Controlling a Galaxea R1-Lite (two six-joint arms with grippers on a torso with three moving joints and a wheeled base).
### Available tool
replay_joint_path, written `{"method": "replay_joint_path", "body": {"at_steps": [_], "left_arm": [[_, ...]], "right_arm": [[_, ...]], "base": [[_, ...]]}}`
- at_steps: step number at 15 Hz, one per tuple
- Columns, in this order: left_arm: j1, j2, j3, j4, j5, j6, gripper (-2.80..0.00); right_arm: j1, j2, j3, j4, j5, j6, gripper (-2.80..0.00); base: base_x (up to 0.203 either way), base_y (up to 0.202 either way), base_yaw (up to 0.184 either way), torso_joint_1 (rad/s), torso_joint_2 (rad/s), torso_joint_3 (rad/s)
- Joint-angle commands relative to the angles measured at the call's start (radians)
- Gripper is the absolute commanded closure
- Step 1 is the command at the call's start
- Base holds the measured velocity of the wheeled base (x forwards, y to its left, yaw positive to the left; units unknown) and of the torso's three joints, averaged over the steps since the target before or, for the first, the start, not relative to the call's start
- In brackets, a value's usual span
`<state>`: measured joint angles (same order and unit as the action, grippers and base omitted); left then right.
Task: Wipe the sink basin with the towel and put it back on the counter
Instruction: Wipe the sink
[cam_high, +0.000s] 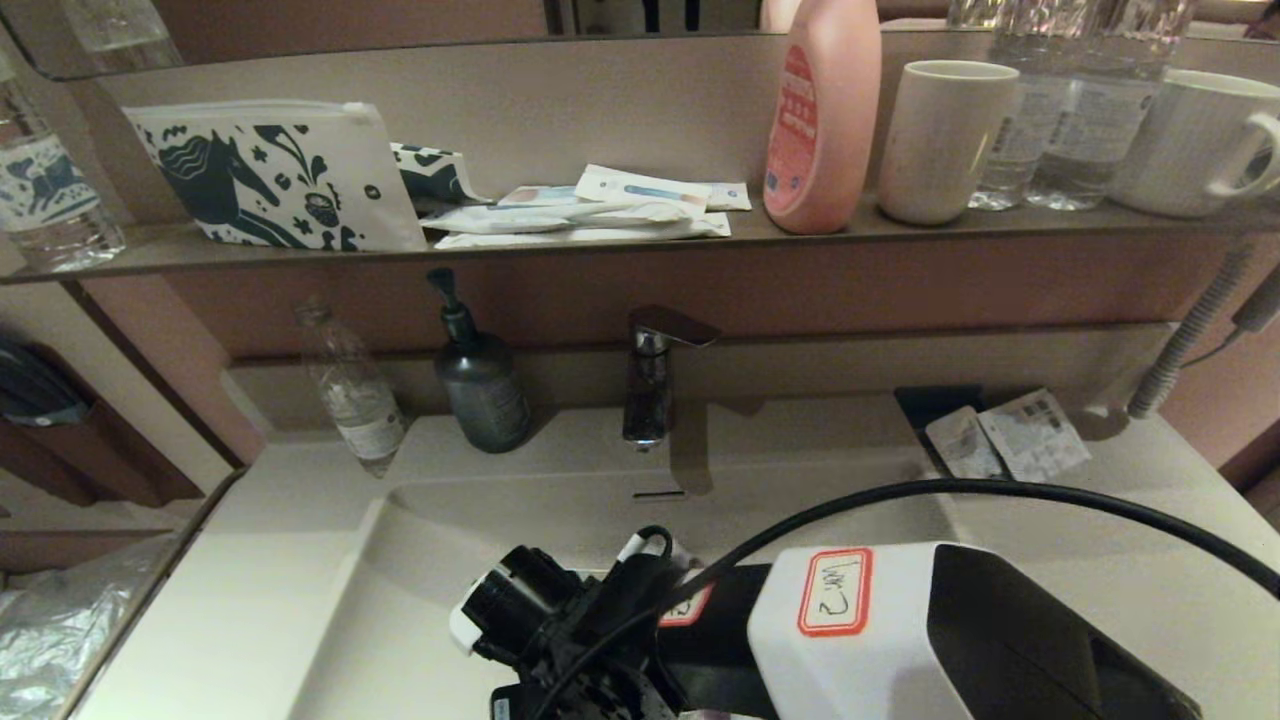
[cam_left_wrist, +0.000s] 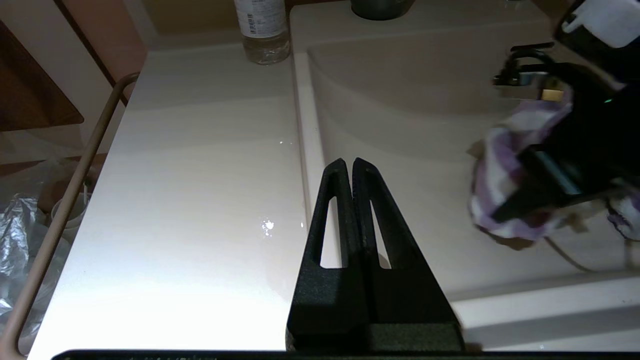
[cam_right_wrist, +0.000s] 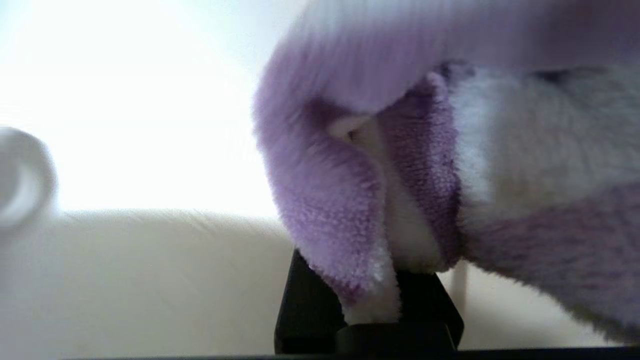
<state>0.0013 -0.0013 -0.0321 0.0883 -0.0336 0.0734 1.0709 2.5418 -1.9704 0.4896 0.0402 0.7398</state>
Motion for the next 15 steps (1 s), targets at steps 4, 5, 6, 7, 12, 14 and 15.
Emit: {"method": "replay_joint_path", "body": {"at_steps": [4,5,6,7,12,14,15], "left_arm": [[0.000,0.001,0.000,0.001,0.000,0.000,0.00],[0.000,0.001,0.000,0.001,0.000,0.000,0.00],[0.000,0.001,0.000,0.001,0.000,0.000,0.00],[0.000,0.001,0.000,0.001,0.000,0.000,0.00],[0.000,0.001,0.000,0.001,0.000,0.000,0.00],[0.000,0.001,0.000,0.001,0.000,0.000,0.00],[0.000,0.001,0.000,0.001,0.000,0.000,0.00]], "right_arm": [[0.001,0.051,-0.007,-0.279,-0.018,-0.077,0.00],[-0.004,0.060,-0.007,-0.337,-0.048,-0.092,0.00],[-0.013,0.070,-0.007,-0.387,-0.071,-0.101,0.00],[-0.025,0.078,-0.007,-0.453,-0.079,-0.106,0.00],[-0.073,0.129,-0.007,-0.566,-0.155,-0.220,0.00],[-0.075,0.139,0.002,-0.583,-0.238,-0.262,0.00],[-0.081,0.135,0.008,-0.579,-0.272,-0.269,0.00]], "base": [[0.000,0.000,0.000,0.000,0.00,0.000],[0.000,0.000,0.000,0.000,0.00,0.000],[0.000,0.000,0.000,0.000,0.00,0.000],[0.000,0.000,0.000,0.000,0.00,0.000],[0.000,0.000,0.000,0.000,0.00,0.000],[0.000,0.000,0.000,0.000,0.00,0.000],[0.000,0.000,0.000,0.000,0.00,0.000]]}}
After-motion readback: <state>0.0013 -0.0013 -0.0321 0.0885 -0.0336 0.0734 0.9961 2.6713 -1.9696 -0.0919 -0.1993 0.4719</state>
